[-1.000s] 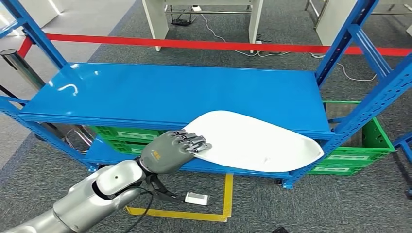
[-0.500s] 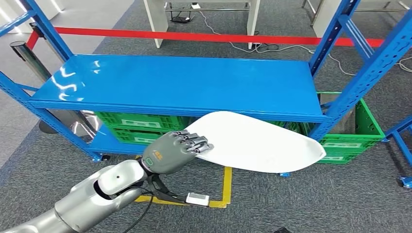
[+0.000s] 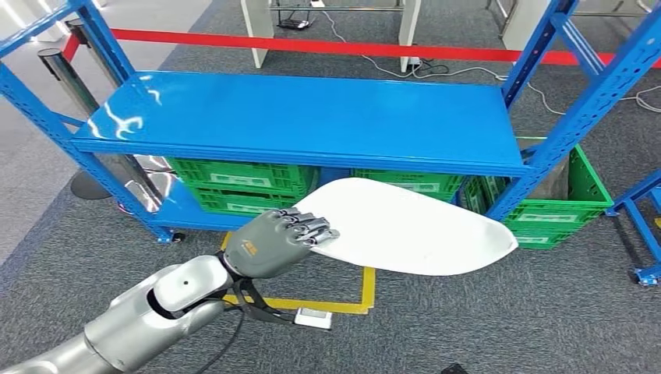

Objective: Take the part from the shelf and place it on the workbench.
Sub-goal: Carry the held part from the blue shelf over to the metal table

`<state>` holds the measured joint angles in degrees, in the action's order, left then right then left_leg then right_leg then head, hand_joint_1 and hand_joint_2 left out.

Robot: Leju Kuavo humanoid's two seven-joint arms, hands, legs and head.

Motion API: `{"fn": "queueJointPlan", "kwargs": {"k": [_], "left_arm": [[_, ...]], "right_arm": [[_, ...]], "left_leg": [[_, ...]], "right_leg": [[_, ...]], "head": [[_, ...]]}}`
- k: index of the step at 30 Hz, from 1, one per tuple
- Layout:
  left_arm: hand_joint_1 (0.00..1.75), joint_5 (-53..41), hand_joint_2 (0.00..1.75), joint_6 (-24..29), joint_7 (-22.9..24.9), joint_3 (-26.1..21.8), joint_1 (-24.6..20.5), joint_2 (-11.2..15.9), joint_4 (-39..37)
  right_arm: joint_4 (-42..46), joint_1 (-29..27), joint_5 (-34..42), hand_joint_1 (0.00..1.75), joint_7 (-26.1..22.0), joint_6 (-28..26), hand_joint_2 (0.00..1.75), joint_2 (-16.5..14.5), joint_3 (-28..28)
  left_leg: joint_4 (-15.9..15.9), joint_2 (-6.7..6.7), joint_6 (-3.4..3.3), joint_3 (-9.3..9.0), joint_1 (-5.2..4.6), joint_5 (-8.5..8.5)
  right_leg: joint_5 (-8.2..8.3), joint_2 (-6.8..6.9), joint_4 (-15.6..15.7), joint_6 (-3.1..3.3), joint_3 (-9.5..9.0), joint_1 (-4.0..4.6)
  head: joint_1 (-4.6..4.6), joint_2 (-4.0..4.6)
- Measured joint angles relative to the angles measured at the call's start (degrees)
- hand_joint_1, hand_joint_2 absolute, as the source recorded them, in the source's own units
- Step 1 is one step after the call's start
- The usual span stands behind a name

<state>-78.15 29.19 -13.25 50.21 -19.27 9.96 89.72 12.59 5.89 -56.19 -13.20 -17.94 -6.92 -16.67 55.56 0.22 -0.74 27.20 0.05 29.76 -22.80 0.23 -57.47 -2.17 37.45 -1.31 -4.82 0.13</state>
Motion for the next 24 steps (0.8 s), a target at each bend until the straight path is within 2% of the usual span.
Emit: {"fn": "queueJointPlan", "kwargs": {"k": [1, 2, 4, 5, 6, 7, 8, 9, 10, 11, 12, 13, 15, 16, 17, 19, 20, 21, 22, 23, 24], "left_arm": [[1.75, 0.0, 1.75, 0.0, 0.0, 0.0, 0.0, 0.0, 0.0], [1.75, 0.1, 1.75, 0.0, 0.0, 0.0, 0.0, 0.0, 0.0], [1.75, 0.1, 1.75, -0.1, 0.0, 0.0, 0.0, -0.1, 0.0], [1.75, 0.1, 1.75, -0.1, 0.0, 0.0, 0.0, -0.1, 0.0], [1.75, 0.2, 1.75, -0.1, 0.0, 0.0, 0.1, 0.0, 0.0], [1.75, 0.2, 1.75, -0.1, -0.1, 0.0, 0.1, 0.0, 0.0], [1.75, 0.3, 1.75, -0.2, -0.1, 0.0, 0.1, 0.0, 0.0], [1.75, 0.4, 1.75, -0.3, -0.1, 0.0, 0.1, 0.0, 0.0], [1.75, 0.6, 1.75, -0.4, -0.2, 0.0, 0.1, 0.0, 0.0], [1.75, 0.7, 1.75, -0.5, -0.2, -0.1, 0.1, 0.0, 0.0], [1.75, 0.9, 1.75, -0.6, -0.2, -0.1, 0.0, 0.0, 0.0], [1.75, 1.1, 1.75, -0.7, -0.2, -0.1, -0.1, 0.0, 0.0], [1.75, 1.4, 1.75, -0.7, -0.2, -0.2, -0.1, 0.1, 0.0], [1.75, 1.4, 1.75, -0.7, -0.2, -0.3, -0.1, 0.2, 0.0], [1.75, 1.5, 1.75, -0.7, -0.2, -0.4, -0.1, 0.3, 0.0], [1.75, 1.5, 1.75, -0.8, -0.2, -0.5, -0.1, 0.5, 0.0], [1.75, 1.5, 1.75, -0.8, -0.2, -0.5, -0.1, 0.6, 0.0], [1.75, 1.5, 1.75, -0.8, -0.2, -0.5, -0.1, 0.7, 0.0], [1.75, 1.5, 1.75, -0.8, -0.2, -0.5, -0.1, 0.7, 0.0], [1.75, 1.6, 1.75, -0.8, -0.2, -0.5, -0.1, 0.8, 0.0], [1.75, 1.6, 1.75, -0.8, -0.2, -0.5, -0.1, 0.8, 0.0]], "right_arm": [[0.0, 0.0, 0.0, 0.00, 0.0, 0.0, 1.75, 0.0, 0.0], [0.0, -0.1, 0.0, 0.00, 0.0, 0.0, 1.75, 0.1, 0.0], [0.0, -0.1, 0.0, 0.00, 0.0, 0.0, 1.75, 0.1, 0.0], [0.0, -0.1, 0.0, 0.00, 0.0, 0.0, 1.75, 0.1, 0.0], [0.0, -0.1, 0.0, 0.00, 0.0, 0.0, 1.75, 0.1, -0.1], [0.0, -0.1, 0.0, 0.00, 0.0, 0.0, 1.75, 0.1, -0.1], [0.0, -0.1, 0.0, 0.00, 0.0, 0.0, 1.75, 0.1, -0.1], [0.0, -0.1, 0.0, 0.00, 0.0, 0.0, 1.75, 0.1, -0.1], [0.0, 0.0, -0.1, 0.00, 0.0, 0.0, 1.75, 0.2, -0.1], [0.0, 0.2, -0.1, 0.00, 0.0, 0.0, 1.75, 0.2, -0.1], [0.0, 0.3, -0.1, 0.00, 0.0, 0.1, 1.75, 0.2, -0.1], [0.0, 0.4, -0.1, 0.00, 0.1, 0.1, 1.75, 0.2, 0.0], [0.0, 0.3, -0.2, 0.00, 0.2, 0.2, 1.75, 0.2, -0.1], [0.0, 0.3, -0.3, 0.00, 0.2, 0.2, 1.75, 0.2, -0.1], [0.0, 0.4, -0.4, 0.00, 0.3, 0.3, 1.75, 0.1, -0.1], [0.0, 0.4, -0.7, 0.00, 0.3, 0.3, 1.75, 0.0, -0.1], [0.0, 0.4, -0.8, 0.00, 0.3, 0.4, 1.75, 0.0, -0.1], [0.0, 0.4, -0.9, 0.00, 0.3, 0.5, 1.75, 0.0, -0.1], [0.0, 0.4, -0.9, 0.00, 0.3, 0.5, 1.75, 0.0, -0.1], [0.0, 0.4, -0.9, 0.00, 0.3, 0.5, 1.75, 0.0, -0.1], [0.0, 0.4, -1.0, 0.00, 0.3, 0.5, 1.75, 0.0, -0.1]], "left_leg": [[-0.1, 0.10, -0.53, 0.52, 0.03, -0.64], [-0.2, 0.19, -0.97, 1.18, 0.05, -1.32], [-0.1, 0.26, -1.51, 2.73, -0.30, -2.53], [-0.1, 0.26, -1.64, 3.55, -0.52, -3.12], [0.0, 0.27, -1.73, 4.34, -0.75, -3.66], [0.1, 0.27, -1.77, 5.07, -0.95, -4.15], [0.2, 0.26, -1.78, 5.71, -1.13, -4.57], [0.4, 0.26, -1.75, 6.19, -1.25, -4.92], [0.6, 0.26, -1.66, 6.61, -1.42, -5.24], [0.7, 0.30, -1.51, 6.95, -1.52, -5.58], [0.8, 0.35, -1.30, 7.23, -1.56, -5.95], [0.8, 0.40, -1.04, 7.52, -1.58, -6.38], [1.1, 0.34, -0.41, 8.10, -1.56, -6.48], [1.9, 0.21, 0.00, 8.54, -1.49, -5.42], [3.8, 0.08, 0.46, 9.20, -1.32, -3.48], [10.8, -0.06, 1.36, 11.08, -0.67, 1.79], [14.5, -0.06, 1.76, 11.86, -0.33, 3.65], [17.0, -0.06, 2.10, 12.05, -0.03, 4.31], [17.5, -0.06, 2.42, 11.36, 0.26, 3.71], [15.6, -0.06, 2.70, 9.62, 0.55, 2.13], [12.0, -0.06, 2.97, 7.09, 0.82, 0.41]], "right_leg": [[-1.47, -0.03, -1.1, -0.23, 0.65, -0.05], [-3.94, -0.07, -3.5, -0.37, 1.63, -0.07], [-9.35, -0.10, -11.1, -0.49, 3.88, 0.01], [-10.69, -0.10, -14.5, -0.47, 4.54, 0.09], [-10.71, -0.10, -16.5, -0.35, 4.45, 0.21], [-9.64, -0.10, -16.3, -0.08, 3.27, 0.40], [-8.09, -0.11, -14.0, 0.33, 1.03, 0.65], [-6.91, -0.12, -10.0, 0.86, -1.96, 0.95], [-6.44, -0.08, -5.6, 1.38, -5.17, 1.21], [-6.56, -0.06, -1.9, 1.74, -7.59, 1.44], [-6.93, -0.04, 0.4, 1.97, -9.04, 1.59], [-7.13, -0.03, 1.5, 2.06, -9.57, 1.67], [-6.45, 0.03, 2.2, 2.41, -8.99, 1.41], [-5.95, 0.10, 2.4, 2.74, -8.62, 1.23], [-5.38, 0.17, 2.5, 3.05, -8.15, 1.04], [-4.42, 0.21, 2.4, 3.35, -7.04, 0.99], [-3.97, 0.22, 2.3, 3.26, -6.37, 0.94], [-3.53, 0.23, 2.2, 3.09, -5.66, 0.86], [-3.17, 0.24, 1.9, 2.87, -4.93, 0.72], [-2.88, 0.25, 1.6, 2.60, -4.23, 0.53], [-2.66, 0.25, 1.1, 2.31, -3.58, 0.34]], "head": [[0.10, 0.00], [0.20, 0.00], [0.35, -0.01], [0.36, -0.01], [0.35, -0.01], [0.36, 0.00], [0.35, 0.01], [0.34, 0.00], [0.32, 0.00], [0.29, 0.00], [0.29, -0.01], [0.28, -0.01], [0.32, 0.00], [0.31, 0.00], [0.30, -0.01], [0.26, -0.01], [0.26, -0.01], [0.27, -0.01], [0.25, -0.01], [0.25, -0.01], [0.24, -0.01]]}}
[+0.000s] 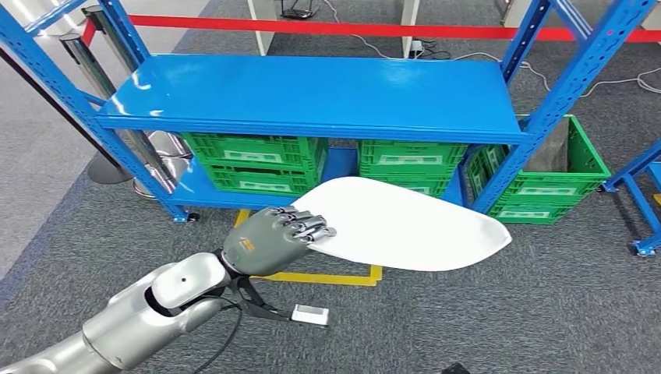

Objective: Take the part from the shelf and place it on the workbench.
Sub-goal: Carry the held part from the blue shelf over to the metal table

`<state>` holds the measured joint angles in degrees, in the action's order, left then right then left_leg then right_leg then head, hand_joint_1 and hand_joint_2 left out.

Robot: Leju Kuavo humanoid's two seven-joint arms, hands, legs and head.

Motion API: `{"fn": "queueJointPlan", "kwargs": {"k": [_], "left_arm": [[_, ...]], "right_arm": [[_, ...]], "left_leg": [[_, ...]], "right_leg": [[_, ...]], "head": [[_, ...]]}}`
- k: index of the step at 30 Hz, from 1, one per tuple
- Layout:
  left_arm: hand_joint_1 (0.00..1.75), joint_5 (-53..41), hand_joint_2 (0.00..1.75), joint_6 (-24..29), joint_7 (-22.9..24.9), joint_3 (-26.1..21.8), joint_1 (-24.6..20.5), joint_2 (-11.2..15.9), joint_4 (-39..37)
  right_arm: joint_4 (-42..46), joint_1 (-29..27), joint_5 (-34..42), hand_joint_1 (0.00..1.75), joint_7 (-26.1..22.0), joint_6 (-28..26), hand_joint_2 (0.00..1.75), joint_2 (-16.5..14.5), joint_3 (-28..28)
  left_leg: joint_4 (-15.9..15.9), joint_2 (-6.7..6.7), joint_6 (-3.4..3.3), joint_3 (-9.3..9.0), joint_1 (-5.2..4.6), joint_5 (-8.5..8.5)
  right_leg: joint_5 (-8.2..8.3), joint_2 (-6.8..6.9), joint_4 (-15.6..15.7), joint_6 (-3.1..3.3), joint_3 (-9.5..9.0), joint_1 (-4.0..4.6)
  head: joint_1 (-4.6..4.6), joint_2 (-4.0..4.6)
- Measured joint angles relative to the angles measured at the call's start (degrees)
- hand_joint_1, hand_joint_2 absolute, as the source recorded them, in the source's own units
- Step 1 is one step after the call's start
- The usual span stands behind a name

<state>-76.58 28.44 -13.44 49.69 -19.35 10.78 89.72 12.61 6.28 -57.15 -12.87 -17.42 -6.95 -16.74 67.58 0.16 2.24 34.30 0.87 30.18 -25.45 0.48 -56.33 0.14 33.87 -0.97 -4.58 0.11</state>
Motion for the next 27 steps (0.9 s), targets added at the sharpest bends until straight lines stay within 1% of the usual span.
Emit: {"fn": "queueJointPlan", "kwargs": {"k": [1, 2, 3, 4, 5, 6, 7, 8, 9, 10, 11, 12, 13, 14, 15, 16, 17, 18, 19, 20, 21, 22, 23, 24, 25, 26, 27], "left_arm": [[1.75, 0.1, 1.75, 0.0, 0.0, 0.0, 0.0, 0.0, 0.0], [1.75, 0.2, 1.75, 0.0, 0.0, -0.1, -0.1, 0.0, 0.0], [1.75, 0.3, 1.75, -0.1, 0.0, -0.1, -0.1, 0.1, 0.0], [1.75, 0.5, 1.75, -0.1, 0.0, -0.2, -0.1, 0.1, 0.0], [1.75, 0.6, 1.75, -0.2, 0.0, -0.2, -0.1, 0.2, 0.0], [1.75, 0.8, 1.75, -0.2, 0.0, -0.3, -0.1, 0.3, 0.0], [1.75, 0.9, 1.75, -0.2, 0.0, -0.4, -0.2, 0.3, 0.0], [1.75, 1.0, 1.75, -0.3, 0.0, -0.5, -0.2, 0.4, 0.0], [1.75, 1.1, 1.75, -0.3, -0.1, -0.6, -0.2, 0.4, 0.0], [1.75, 1.2, 1.75, -0.3, -0.1, -0.7, -0.2, 0.4, 0.0], [1.75, 1.2, 1.75, -0.3, -0.1, -0.8, -0.2, 0.5, 0.0], [1.75, 1.2, 1.75, -0.3, -0.1, -0.9, -0.1, 0.6, 0.0], [1.75, 1.3, 1.75, -0.3, -0.2, -1.0, -0.1, 0.6, 0.0], [1.75, 1.3, 1.75, -0.3, -0.2, -1.0, -0.1, 0.7, 0.0], [1.75, 1.3, 1.75, -0.3, -0.2, -1.0, 0.0, 0.7, 0.0], [1.75, 1.4, 1.75, -0.3, -0.2, -1.1, 0.0, 0.7, 0.0], [1.75, 1.4, 1.75, -0.2, -0.2, -1.2, 0.0, 0.7, 0.0], [1.75, 1.4, 1.75, -0.2, -0.2, -1.2, -0.1, 0.8, 0.1], [1.75, 1.4, 1.75, -0.2, -0.2, -1.3, -0.1, 0.8, 0.1], [1.75, 1.5, 1.75, -0.2, -0.2, -1.3, 0.0, 0.8, 0.1], [1.75, 1.5, 1.75, -0.1, -0.3, -1.3, 0.0, 0.9, 0.1], [1.75, 1.4, 1.75, -0.1, -0.3, -1.4, 0.0, 1.0, 0.1], [1.75, 1.3, 1.75, -0.1, -0.3, -1.4, 0.1, 1.1, 0.1], [1.75, 1.2, 1.75, -0.1, -0.3, -1.4, 0.1, 1.3, 0.1], [1.75, 1.1, 1.75, -0.1, -0.3, -1.4, 0.1, 1.4, 0.2], [1.75, 1.1, 1.75, -0.1, -0.4, -1.4, 0.2, 1.5, 0.2], [1.75, 1.0, 1.75, -0.1, -0.4, -1.4, 0.3, 1.6, 0.2]], "right_arm": [[0.0, 0.0, 0.0, 0.00, 0.0, 0.0, 1.75, 0.0, 0.0], [0.0, 0.1, -0.1, 0.00, 0.0, 0.0, 1.75, 0.0, 0.0], [0.0, 0.2, -0.1, 0.00, 0.0, 0.0, 1.75, 0.0, 0.0], [0.0, 0.2, -0.1, 0.00, 0.0, 0.0, 1.75, 0.0, 0.0], [0.0, 0.2, -0.2, 0.00, 0.1, 0.0, 1.75, 0.0, 0.0], [0.0, 0.3, -0.2, 0.00, 0.2, 0.1, 1.75, 0.0, 0.0], [0.0, 0.2, -0.2, 0.00, 0.3, 0.1, 1.75, 0.0, 0.0], [0.0, 0.2, -0.2, 0.00, 0.4, 0.1, 1.75, -0.1, 0.0], [0.0, 0.3, -0.2, 0.00, 0.5, 0.2, 1.75, -0.1, 0.0], [0.0, 0.3, -0.3, 0.00, 0.6, 0.2, 1.75, -0.1, 0.0], [0.0, 0.3, -0.3, 0.00, 0.6, 0.2, 1.75, -0.1, 0.0], [0.0, 0.3, -0.3, 0.00, 0.6, 0.2, 1.75, -0.1, 0.0], [0.0, 0.3, -0.3, 0.00, 0.6, 0.2, 1.75, -0.1, 0.0], [0.0, 0.3, -0.3, 0.00, 0.6, 0.2, 1.75, -0.1, 0.0], [0.0, 0.4, -0.3, 0.00, 0.6, 0.3, 1.75, -0.1, 0.0], [0.0, 0.5, -0.4, 0.00, 0.6, 0.3, 1.75, -0.1, 0.0], [0.1, 0.6, -0.4, 0.00, 0.6, 0.3, 1.75, -0.1, 0.1], [0.1, 0.8, -0.5, 0.00, 0.6, 0.3, 1.75, -0.1, 0.1], [0.2, 0.9, -0.5, 0.00, 0.6, 0.3, 1.75, -0.1, 0.1], [0.2, 0.9, -0.5, 0.00, 0.6, 0.3, 1.75, -0.1, 0.1], [0.2, 0.9, -0.6, 0.00, 0.6, 0.3, 1.75, -0.2, 0.1], [0.2, 0.8, -0.6, 0.00, 0.6, 0.3, 1.75, -0.2, 0.1], [0.2, 0.8, -0.7, 0.00, 0.6, 0.4, 1.75, -0.3, 0.1], [0.2, 0.7, -0.7, 0.00, 0.7, 0.4, 1.75, -0.4, 0.0], [0.2, 0.7, -0.8, 0.00, 0.7, 0.4, 1.75, -0.4, 0.0], [0.2, 0.7, -0.9, 0.00, 0.7, 0.3, 1.75, -0.4, 0.0], [0.2, 0.6, -1.0, 0.00, 0.7, 0.3, 1.75, -0.4, 0.0]], "left_leg": [[-4.1, -0.05, 0.21, -2.68, 0.09, -0.81], [-7.8, -0.15, 0.16, -4.83, 0.08, -1.03], [-10.1, -0.24, -0.03, -6.04, -0.03, -0.76], [-11.0, -0.34, -0.42, -6.36, -0.27, -0.31], [-11.3, -0.38, -0.99, -6.10, -0.38, -0.48], [-11.3, -0.29, -1.62, -5.74, -0.36, -0.89], [-11.4, -0.21, -2.32, -5.32, -0.34, -1.37], [-11.5, -0.12, -2.96, -4.82, -0.28, -1.95], [-11.6, -0.04, -3.47, -4.24, -0.28, -2.53], [-11.5, -0.03, -3.77, -3.54, -0.42, -3.07], [-11.4, -0.03, -3.93, -2.83, -0.57, -3.58], [-11.3, -0.02, -4.03, -2.14, -0.72, -4.07], [-11.2, -0.01, -4.07, -1.48, -0.89, -4.52], [-11.1, -0.01, -4.06, -0.89, -1.05, -4.90], [-11.0, -0.02, -4.03, -0.38, -1.22, -5.28], [-10.9, -0.04, -3.94, 0.06, -1.38, -5.63], [-10.8, -0.03, -3.79, 0.40, -1.54, -5.98], [-10.8, -0.01, -3.56, 0.67, -1.62, -6.39], [-10.8, 0.03, -3.28, 0.89, -1.63, -6.78], [-10.8, 0.06, -2.98, 1.05, -1.62, -7.15], [-10.8, 0.04, -2.67, 1.25, -1.57, -7.37], [-10.5, -0.02, -2.34, 1.57, -1.54, -6.84], [-9.4, -0.08, -1.99, 2.06, -1.47, -5.41], [-7.0, -0.14, -1.62, 2.87, -1.33, -3.08], [-3.5, -0.17, -1.26, 3.91, -1.16, -0.32], [0.5, -0.17, -0.97, 4.95, -0.97, 2.01], [3.8, -0.17, -0.74, 5.67, -0.82, 3.36]], "right_leg": [[0.20, -0.02, -0.4, -0.32, 0.61, -0.11], [0.46, -0.04, -0.8, -0.71, 1.13, -0.16], [0.79, -0.07, -1.0, -1.15, 1.53, -0.17], [1.19, -0.09, -1.1, -1.63, 1.83, -0.18], [1.63, -0.10, -1.0, -2.14, 1.99, -0.23], [1.72, -0.13, -1.0, -2.56, 2.24, -0.34], [1.04, -0.15, -1.4, -2.86, 2.71, -0.43], [-0.56, -0.19, -2.8, -3.07, 3.45, -0.47], [-3.04, -0.22, -5.6, -3.15, 4.52, -0.52], [-5.80, -0.24, -9.5, -3.20, 5.79, -0.47], [-8.00, -0.26, -13.6, -3.23, 6.89, -0.42], [-9.11, -0.27, -16.8, -3.19, 7.50, -0.34], [-8.98, -0.27, -18.1, -3.07, 7.20, -0.24], [-7.83, -0.28, -17.1, -2.81, 5.76, -0.12], [-6.29, -0.30, -13.8, -2.39, 3.22, 0.03], [-5.29, -0.34, -9.4, -1.80, 0.08, 0.26], [-4.81, -0.35, -5.0, -1.29, -2.87, 0.44], [-4.77, -0.38, -1.8, -0.88, -4.96, 0.63], [-5.01, -0.40, 0.0, -0.61, -5.97, 0.79], [-4.90, -0.39, 0.5, -0.51, -6.04, 0.84], [-4.57, -0.35, 0.7, -0.33, -5.69, 0.73], [-4.19, -0.29, 0.8, -0.05, -5.36, 0.58], [-3.69, -0.20, 1.0, 0.30, -4.96, 0.41], [-3.14, -0.13, 1.1, 0.58, -4.56, 0.27], [-2.68, -0.11, 1.0, 0.78, -4.08, 0.29], [-2.23, -0.09, 1.0, 0.85, -3.54, 0.30], [-1.86, -0.09, 0.9, 0.80, -3.00, 0.31]], "head": [[-0.02, 0.01], [-0.01, 0.01], [-0.01, 0.01], [0.00, 0.01], [0.01, 0.01], [0.01, 0.01], [0.04, 0.01], [0.11, 0.01], [0.20, 0.02], [0.26, 0.02], [0.30, 0.02], [0.28, 0.02], [0.28, 0.02], [0.28, 0.02], [0.27, 0.01], [0.26, 0.01], [0.23, 0.01], [0.22, 0.01], [0.21, 0.01], [0.21, 0.01], [0.25, 0.01], [0.20, 0.01], [0.09, 0.01], [0.00, 0.01], [-0.13, 0.01], [-0.18, 0.01], [-0.17, 0.02]]}}
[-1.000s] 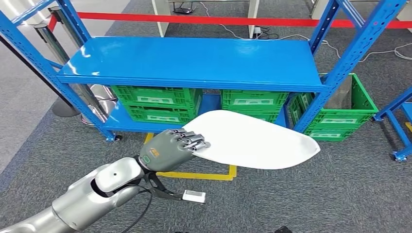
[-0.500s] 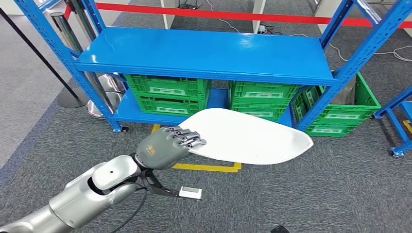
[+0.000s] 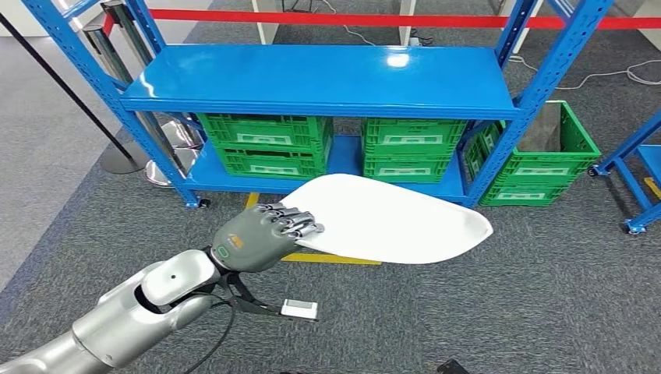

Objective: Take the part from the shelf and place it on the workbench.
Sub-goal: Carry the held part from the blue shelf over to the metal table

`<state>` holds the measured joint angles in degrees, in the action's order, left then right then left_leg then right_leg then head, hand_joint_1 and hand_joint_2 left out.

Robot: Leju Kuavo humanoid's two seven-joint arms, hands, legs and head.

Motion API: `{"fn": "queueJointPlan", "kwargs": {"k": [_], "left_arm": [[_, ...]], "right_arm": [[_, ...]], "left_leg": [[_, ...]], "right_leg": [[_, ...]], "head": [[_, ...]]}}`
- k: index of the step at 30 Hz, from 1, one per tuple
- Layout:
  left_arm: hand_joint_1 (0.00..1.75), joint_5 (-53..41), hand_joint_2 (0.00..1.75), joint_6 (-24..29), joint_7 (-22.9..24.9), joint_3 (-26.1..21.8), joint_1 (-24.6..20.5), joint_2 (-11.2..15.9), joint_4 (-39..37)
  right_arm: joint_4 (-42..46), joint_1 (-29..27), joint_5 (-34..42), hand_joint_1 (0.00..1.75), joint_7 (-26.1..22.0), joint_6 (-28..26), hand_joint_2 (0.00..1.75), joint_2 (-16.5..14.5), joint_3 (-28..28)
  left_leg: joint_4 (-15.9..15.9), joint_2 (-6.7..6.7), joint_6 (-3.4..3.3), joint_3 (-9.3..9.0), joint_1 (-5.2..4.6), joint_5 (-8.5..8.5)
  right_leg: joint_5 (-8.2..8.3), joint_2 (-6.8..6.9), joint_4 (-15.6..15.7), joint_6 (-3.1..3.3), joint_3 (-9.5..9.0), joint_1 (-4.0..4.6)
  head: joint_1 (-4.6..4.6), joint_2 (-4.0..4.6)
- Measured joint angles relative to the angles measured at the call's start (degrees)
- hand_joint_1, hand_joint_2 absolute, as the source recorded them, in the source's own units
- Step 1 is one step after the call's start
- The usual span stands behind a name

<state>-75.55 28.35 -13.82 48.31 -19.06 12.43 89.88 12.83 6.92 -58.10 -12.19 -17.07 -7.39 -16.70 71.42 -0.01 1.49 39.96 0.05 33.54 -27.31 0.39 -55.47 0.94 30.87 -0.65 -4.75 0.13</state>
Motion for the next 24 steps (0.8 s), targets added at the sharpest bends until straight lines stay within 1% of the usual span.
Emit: {"fn": "queueJointPlan", "kwargs": {"k": [1, 2, 3, 4, 5, 6, 7, 8, 9, 10, 11, 12, 13, 14, 15, 16, 17, 18, 19, 20, 21, 22, 23, 24], "left_arm": [[1.75, 0.0, 1.75, 0.0, 0.0, 0.0, 0.1, 0.1, 0.0], [1.75, 0.0, 1.75, 0.0, -0.1, 0.0, 0.1, 0.1, 0.0], [1.75, 0.0, 1.75, 0.0, -0.1, 0.0, 0.2, 0.1, 0.0], [1.75, 0.0, 1.75, 0.0, -0.1, 0.0, 0.1, 0.2, 0.0], [1.75, -0.1, 1.75, 0.0, -0.1, 0.0, 0.1, 0.2, 0.0], [1.75, -0.1, 1.75, 0.0, -0.1, 0.0, 0.1, 0.2, 0.0], [1.75, -0.1, 1.75, 0.1, -0.1, 0.0, 0.2, 0.3, 0.0], [1.75, -0.2, 1.75, 0.1, -0.1, 0.0, 0.2, 0.3, 0.0], [1.75, -0.3, 1.75, 0.1, -0.1, 0.0, 0.2, 0.4, 0.0], [1.75, -0.5, 1.75, 0.2, -0.1, 0.0, 0.2, 0.5, 0.0], [1.75, -0.6, 1.75, 0.2, -0.1, 0.0, 0.2, 0.5, 0.0], [1.75, -0.6, 1.75, 0.2, -0.1, 0.0, 0.2, 0.5, 0.0], [1.75, -0.7, 1.75, 0.2, -0.1, 0.0, 0.2, 0.5, 0.0], [1.75, -0.8, 1.75, 0.2, -0.1, 0.0, 0.3, 0.6, 0.0], [1.75, -0.9, 1.75, 0.1, -0.1, 0.0, 0.4, 0.6, 0.0], [1.75, -1.0, 1.75, 0.1, -0.1, 0.0, 0.6, 0.6, 0.0], [1.75, -1.0, 1.75, 0.1, -0.1, 0.0, 0.7, 0.7, 0.0], [1.75, -1.1, 1.75, 0.1, -0.1, 0.0, 0.8, 0.7, 0.0], [1.75, -1.1, 1.75, 0.1, -0.1, 0.0, 0.8, 0.8, 0.0], [1.75, -1.1, 1.75, 0.1, -0.1, 0.0, 0.8, 0.8, 0.0], [1.75, -1.1, 1.75, 0.1, -0.1, 0.0, 0.8, 0.8, 0.0], [1.75, -1.2, 1.75, 0.1, -0.1, 0.0, 0.8, 0.8, 0.0], [1.75, -1.2, 1.75, 0.1, -0.1, 0.0, 0.8, 0.9, 0.0], [1.75, -1.2, 1.75, 0.1, -0.1, 0.0, 0.8, 0.9, 0.0]], "right_arm": [[0.0, 0.0, 0.0, 0.00, 0.0, 0.0, 1.75, 0.0, 0.0], [0.0, -0.1, -0.1, 0.00, 0.0, 0.0, 1.75, 0.0, 0.0], [0.0, -0.1, -0.1, 0.00, 0.0, 0.0, 1.75, 0.0, 0.0], [0.0, 0.0, -0.2, 0.00, 0.0, 0.0, 1.75, 0.0, 0.0], [0.0, 0.0, -0.2, 0.00, 0.0, 0.0, 1.75, 0.0, 0.0], [0.0, 0.0, -0.2, 0.00, 0.0, 0.0, 1.75, 0.0, 0.0], [0.0, 0.0, -0.2, 0.00, 0.0, -0.1, 1.75, -0.1, 0.0], [0.0, 0.0, -0.2, 0.00, -0.1, -0.1, 1.75, -0.1, 0.0], [0.0, 0.0, -0.2, 0.00, -0.1, -0.1, 1.75, -0.1, 0.0], [0.0, 0.0, -0.2, 0.00, -0.2, -0.1, 1.75, -0.1, 0.0], [0.0, 0.0, -0.2, 0.00, -0.3, -0.1, 1.75, -0.1, 0.0], [0.0, 0.0, -0.2, 0.00, -0.5, -0.1, 1.75, -0.1, 0.0], [0.0, -0.1, -0.2, 0.00, -0.7, -0.1, 1.75, -0.1, 0.0], [0.0, -0.1, -0.2, 0.00, -0.9, -0.2, 1.75, -0.1, 0.0], [0.0, -0.2, -0.2, 0.00, -1.0, -0.2, 1.75, -0.1, 0.0], [0.0, -0.3, -0.2, 0.00, -1.1, -0.2, 1.75, -0.1, 0.0], [0.0, -0.3, -0.2, 0.00, -1.1, -0.2, 1.75, -0.1, 0.0], [0.0, -0.3, -0.2, 0.00, -1.1, -0.2, 1.75, -0.1, 0.0], [0.0, -0.3, -0.2, 0.00, -1.2, -0.2, 1.75, -0.1, 0.0], [0.0, -0.2, -0.2, 0.00, -1.4, -0.2, 1.75, -0.1, 0.0], [0.0, -0.2, -0.2, 0.00, -1.7, -0.2, 1.75, -0.1, 0.0], [0.0, -0.1, -0.2, 0.00, -2.0, -0.2, 1.75, -0.1, 0.0], [0.0, -0.2, -0.2, 0.00, -2.4, -0.1, 1.75, -0.1, 0.0], [0.0, -0.3, -0.2, 0.00, -2.6, -0.1, 1.75, -0.2, 0.0]], "left_leg": [[1.6, 0.00, 0.15, -0.10, 0.11, 0.09], [0.8, 0.00, 0.22, -1.27, 0.21, -0.82], [-2.3, 0.00, 0.18, -3.52, 0.29, -2.34], [-6.7, 0.01, 0.03, -6.32, 0.32, -3.64], [-10.8, -0.01, -0.22, -8.80, 0.26, -4.49], [-13.6, -0.02, -0.56, -10.42, 0.14, -4.93], [-14.9, -0.04, -0.88, -11.09, 0.00, -4.94], [-15.1, -0.06, -1.20, -11.06, -0.17, -5.06], [-15.3, -0.05, -1.63, -10.89, -0.13, -5.37], [-15.5, 0.01, -2.05, -10.75, -0.04, -5.69], [-15.7, 0.06, -2.53, -10.56, 0.09, -6.08], [-16.0, 0.13, -2.97, -10.30, 0.23, -6.47], [-16.0, 0.17, -3.22, -9.90, 0.22, -6.77], [-15.9, 0.18, -3.37, -9.46, 0.20, -7.04], [-15.9, 0.18, -3.40, -9.01, 0.17, -7.30], [-15.8, 0.18, -3.35, -8.62, 0.14, -7.53], [-15.7, 0.17, -3.26, -8.31, 0.15, -7.71], [-15.5, 0.15, -3.16, -8.11, 0.18, -7.82], [-15.3, 0.15, -3.00, -7.98, 0.21, -7.86], [-15.0, 0.15, -2.76, -7.77, 0.11, -7.85], [-14.7, 0.16, -2.49, -7.51, 0.01, -7.90], [-14.4, 0.16, -2.36, -7.20, -0.14, -7.91], [-14.2, 0.15, -2.49, -6.90, -0.29, -7.99], [-14.1, 0.14, -2.77, -6.72, -0.30, -8.15]], "right_leg": [[0.31, 0.00, -0.2, -0.08, 0.54, 0.00], [0.57, 0.00, -0.4, -0.19, 1.06, 0.00], [0.76, -0.01, -0.6, -0.31, 1.51, 0.00], [0.91, -0.02, -0.9, -0.46, 1.89, 0.00], [1.05, -0.02, -1.1, -0.67, 2.22, 0.05], [1.24, -0.03, -1.3, -0.94, 2.43, 0.09], [1.46, -0.03, -1.4, -1.27, 2.60, 0.11], [1.74, -0.03, -1.4, -1.66, 2.73, 0.10], [1.90, -0.04, -1.4, -2.04, 2.82, 0.04], [1.67, -0.08, -1.6, -2.36, 3.16, -0.01], [0.79, -0.14, -2.6, -2.63, 3.77, -0.03], [-0.79, -0.19, -4.8, -2.84, 4.86, -0.05], [-2.88, -0.23, -8.3, -3.01, 6.42, -0.09], [-4.99, -0.24, -12.4, -3.16, 8.12, -0.12], [-6.46, -0.24, -16.1, -3.27, 9.54, -0.15], [-6.98, -0.24, -18.0, -3.34, 10.12, -0.16], [-6.36, -0.24, -17.6, -3.35, 9.47, -0.17], [-4.86, -0.24, -14.8, -3.31, 7.65, -0.19], [-3.13, -0.24, -10.5, -3.23, 5.09, -0.22], [-1.96, -0.26, -6.3, -3.11, 2.57, -0.19], [-1.27, -0.30, -3.4, -2.91, 0.89, -0.16], [-1.09, -0.34, -1.8, -2.81, 0.07, -0.17], [-1.19, -0.37, -1.5, -2.71, -0.03, -0.14], [-1.04, -0.37, -1.5, -2.61, 0.20, -0.17]], "head": [[-0.01, 0.00], [-0.01, 0.00], [-0.01, 0.00], [-0.01, -0.01], [0.00, -0.01], [0.02, -0.02], [0.02, -0.01], [0.03, -0.01], [0.01, -0.01], [0.04, -0.01], [0.14, -0.01], [0.25, 0.00], [0.35, 0.00], [0.43, 0.00], [0.44, -0.01], [0.44, -0.01], [0.45, -0.02], [0.45, -0.02], [0.46, -0.01], [0.49, 0.00], [0.48, 0.00], [0.47, -0.01], [0.47, -0.01], [0.43, -0.01]]}}
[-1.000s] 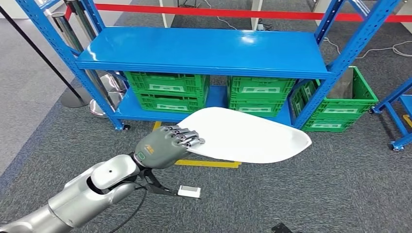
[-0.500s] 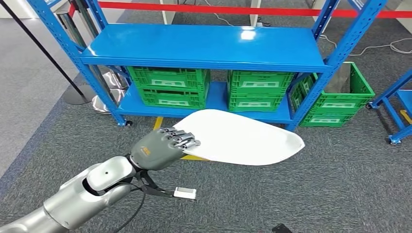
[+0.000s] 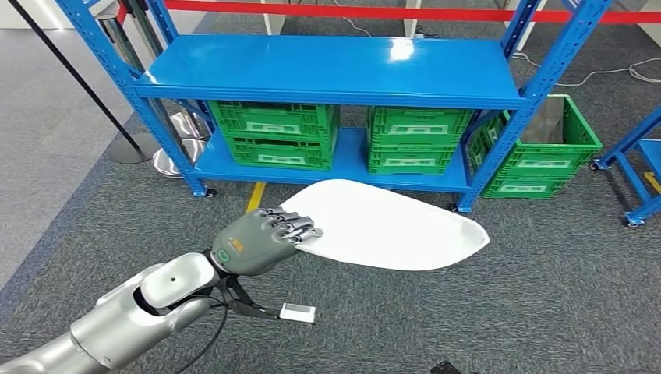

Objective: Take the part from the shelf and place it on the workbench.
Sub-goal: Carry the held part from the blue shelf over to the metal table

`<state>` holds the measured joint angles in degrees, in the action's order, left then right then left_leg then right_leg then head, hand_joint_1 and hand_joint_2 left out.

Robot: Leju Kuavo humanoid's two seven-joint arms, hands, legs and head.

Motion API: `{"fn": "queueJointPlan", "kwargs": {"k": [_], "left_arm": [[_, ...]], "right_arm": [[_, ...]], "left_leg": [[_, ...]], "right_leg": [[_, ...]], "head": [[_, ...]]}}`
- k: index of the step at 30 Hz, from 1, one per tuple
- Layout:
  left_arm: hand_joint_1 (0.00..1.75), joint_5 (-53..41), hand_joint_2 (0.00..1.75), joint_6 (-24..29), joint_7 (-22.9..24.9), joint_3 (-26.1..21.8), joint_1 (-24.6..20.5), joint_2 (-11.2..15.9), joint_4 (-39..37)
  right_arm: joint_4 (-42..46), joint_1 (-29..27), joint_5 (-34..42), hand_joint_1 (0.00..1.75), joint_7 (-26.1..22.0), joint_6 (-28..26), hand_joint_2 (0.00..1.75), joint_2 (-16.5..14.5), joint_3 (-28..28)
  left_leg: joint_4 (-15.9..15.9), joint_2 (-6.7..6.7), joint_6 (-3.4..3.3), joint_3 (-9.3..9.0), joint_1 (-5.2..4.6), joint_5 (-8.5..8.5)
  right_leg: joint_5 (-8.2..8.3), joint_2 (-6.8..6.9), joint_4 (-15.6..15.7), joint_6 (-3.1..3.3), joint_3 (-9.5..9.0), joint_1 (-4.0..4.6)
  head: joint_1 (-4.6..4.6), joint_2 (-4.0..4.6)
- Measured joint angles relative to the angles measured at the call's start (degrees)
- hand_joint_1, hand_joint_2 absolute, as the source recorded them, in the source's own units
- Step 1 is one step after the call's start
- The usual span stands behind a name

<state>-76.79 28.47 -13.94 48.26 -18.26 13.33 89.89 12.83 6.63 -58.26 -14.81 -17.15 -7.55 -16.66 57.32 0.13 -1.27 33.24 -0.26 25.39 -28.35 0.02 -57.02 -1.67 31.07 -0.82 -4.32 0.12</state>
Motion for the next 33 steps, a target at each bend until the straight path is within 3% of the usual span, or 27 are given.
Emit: {"fn": "queueJointPlan", "kwargs": {"k": [3, 13, 25, 30, 31, 33], "left_arm": [[1.75, 0.0, 1.75, 0.0, 0.0, 0.0, 0.0, 0.1, 0.0], [1.75, -0.1, 1.75, 0.1, 0.0, 0.0, 0.0, 0.3, 0.0], [1.75, -0.2, 1.75, 0.2, 0.0, 0.0, 0.0, 0.4, 0.0], [1.75, -0.2, 1.75, 0.2, 0.0, 0.0, 0.0, 0.6, 0.0], [1.75, -0.2, 1.75, 0.2, 0.0, -0.1, -0.1, 0.6, 0.0], [1.75, -0.2, 1.75, 0.2, 0.0, -0.1, -0.2, 0.5, 0.0]], "right_arm": [[0.0, -0.1, 0.0, 0.00, -0.3, 0.1, 1.75, 0.0, 0.0], [0.0, 0.1, -0.3, 0.00, -0.3, 0.6, 1.75, 0.0, 0.0], [0.0, 0.2, -1.0, 0.00, 0.6, 1.3, 1.75, 0.0, 0.0], [0.0, 0.3, -1.3, 0.00, 1.0, 1.2, 1.75, 0.0, 0.0], [0.0, 0.3, -1.3, 0.00, 1.1, 1.1, 1.75, 0.0, 0.0], [0.1, 0.3, -1.4, 0.00, 1.2, 1.0, 1.75, 0.0, 0.0]], "left_leg": [[-0.2, -0.01, -0.57, 0.11, 0.04, -0.41], [-1.0, -0.01, 1.07, 0.50, 0.25, -1.42], [-0.8, -0.02, 1.36, 1.07, 0.20, -1.62], [-1.0, -0.10, 0.04, 1.17, 0.11, -1.85], [-1.8, -0.11, -0.18, 0.78, 0.30, -2.28], [-3.4, -0.18, -0.47, 0.19, 0.81, -3.20]], "right_leg": [[0.21, -0.01, -0.1, 0.25, 0.23, 0.16], [0.71, 0.05, -0.2, 1.13, 1.02, 0.38], [1.08, 0.07, -0.2, 1.04, 1.47, 0.29], [1.51, 0.23, 0.3, 0.26, 1.41, 0.02], [1.16, 0.20, 0.1, 0.14, 1.52, 0.09], [-1.40, 0.08, -3.2, -0.18, 3.01, 0.15]], "head": [[0.01, 0.00], [0.04, -0.01], [0.06, 0.01], [0.01, 0.00], [0.06, 0.01], [0.22, 0.01]]}}
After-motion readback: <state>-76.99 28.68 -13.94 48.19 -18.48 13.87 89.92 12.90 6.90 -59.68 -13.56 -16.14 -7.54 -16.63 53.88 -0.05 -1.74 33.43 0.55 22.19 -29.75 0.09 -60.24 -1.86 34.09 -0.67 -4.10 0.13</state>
